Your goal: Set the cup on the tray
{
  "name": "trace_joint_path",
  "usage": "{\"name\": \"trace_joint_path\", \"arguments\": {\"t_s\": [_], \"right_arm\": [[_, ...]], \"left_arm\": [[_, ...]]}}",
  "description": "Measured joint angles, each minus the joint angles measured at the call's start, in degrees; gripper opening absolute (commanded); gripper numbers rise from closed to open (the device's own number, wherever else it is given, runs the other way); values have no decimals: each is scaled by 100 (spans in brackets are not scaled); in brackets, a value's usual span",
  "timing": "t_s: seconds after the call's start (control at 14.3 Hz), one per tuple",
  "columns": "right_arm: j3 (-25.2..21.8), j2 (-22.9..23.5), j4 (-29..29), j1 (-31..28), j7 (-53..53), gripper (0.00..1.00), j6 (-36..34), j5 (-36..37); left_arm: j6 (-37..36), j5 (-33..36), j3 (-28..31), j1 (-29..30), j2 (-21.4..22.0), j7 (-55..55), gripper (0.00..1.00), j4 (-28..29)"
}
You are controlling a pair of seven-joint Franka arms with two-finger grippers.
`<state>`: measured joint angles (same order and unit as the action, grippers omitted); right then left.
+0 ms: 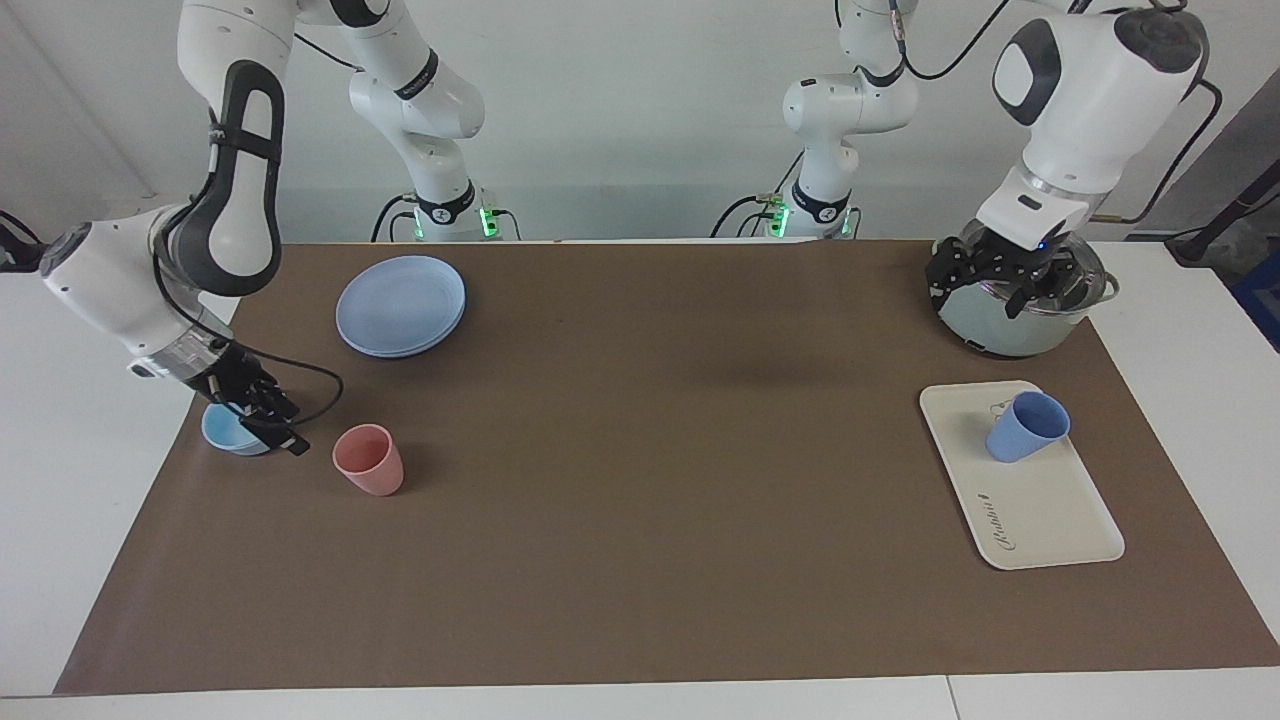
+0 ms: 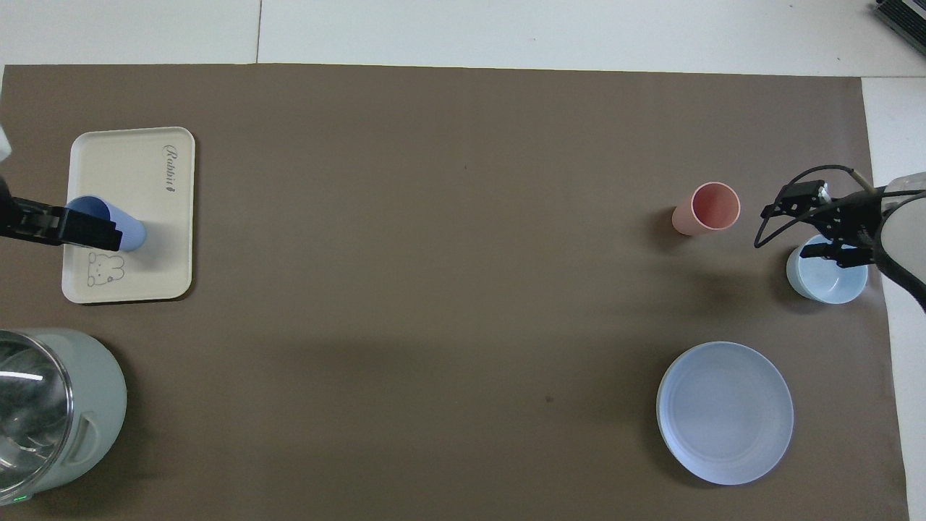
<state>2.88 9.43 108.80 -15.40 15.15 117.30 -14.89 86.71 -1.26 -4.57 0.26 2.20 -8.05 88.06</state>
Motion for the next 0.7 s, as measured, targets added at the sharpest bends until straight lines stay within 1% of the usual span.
{"name": "trace_joint_path", "arguments": {"t_s": [0.07,0.14,0.35,0.49,0.56,0.7], "right_arm": [[9,-139,-2,143,-119,99,-182,220],[18,-319,-4,343,-173,99,-425,471],[36,-757,-4,1019,-199,99,-1036,1044],[46,-961,-32,1454,-199,99,-1208,1310],[50,-1026,-104,1594,-199,99,-1291,1390],[53,-1083,-462,1703,-199,99,-1610,1444]], "left_arm": [[-268,-4,10,6,1,2,100,-205],[-364,-4,20,11,3,2,100,-304],[-182,-9,23,10,-1,2,100,-69],[2,-11,12,8,2,2,100,122],[55,-12,13,9,9,2,100,186],[96,-12,17,11,37,1,100,263]]}}
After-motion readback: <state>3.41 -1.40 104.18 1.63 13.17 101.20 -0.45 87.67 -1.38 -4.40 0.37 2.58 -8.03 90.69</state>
